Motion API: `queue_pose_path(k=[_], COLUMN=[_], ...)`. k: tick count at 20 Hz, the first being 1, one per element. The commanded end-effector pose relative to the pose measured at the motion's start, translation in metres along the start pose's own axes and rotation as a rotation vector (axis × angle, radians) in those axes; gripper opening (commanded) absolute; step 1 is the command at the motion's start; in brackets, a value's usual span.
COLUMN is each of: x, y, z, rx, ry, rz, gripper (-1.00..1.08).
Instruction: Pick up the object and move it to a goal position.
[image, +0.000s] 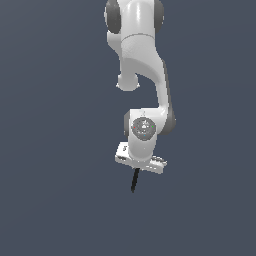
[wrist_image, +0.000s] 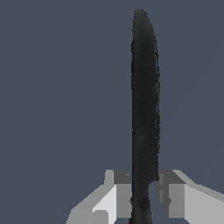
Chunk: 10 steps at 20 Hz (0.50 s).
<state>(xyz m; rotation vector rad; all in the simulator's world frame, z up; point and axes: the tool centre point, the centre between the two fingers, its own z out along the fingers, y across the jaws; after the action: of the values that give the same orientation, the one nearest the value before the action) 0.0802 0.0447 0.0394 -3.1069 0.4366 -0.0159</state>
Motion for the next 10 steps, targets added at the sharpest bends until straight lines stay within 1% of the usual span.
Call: queue_pose_path(k=[1,5,10], x=[0.004,0.011,0.022], y=[0.003,0.009,0.018], z=[-0.019,-0.06,-0.121], rx=[0.004,0.012,0.024], ry=[0.008,0.022,0.042], rz=[-0.02,-0.067,-0.138], gripper=[-1.0,-1.0,-1.0])
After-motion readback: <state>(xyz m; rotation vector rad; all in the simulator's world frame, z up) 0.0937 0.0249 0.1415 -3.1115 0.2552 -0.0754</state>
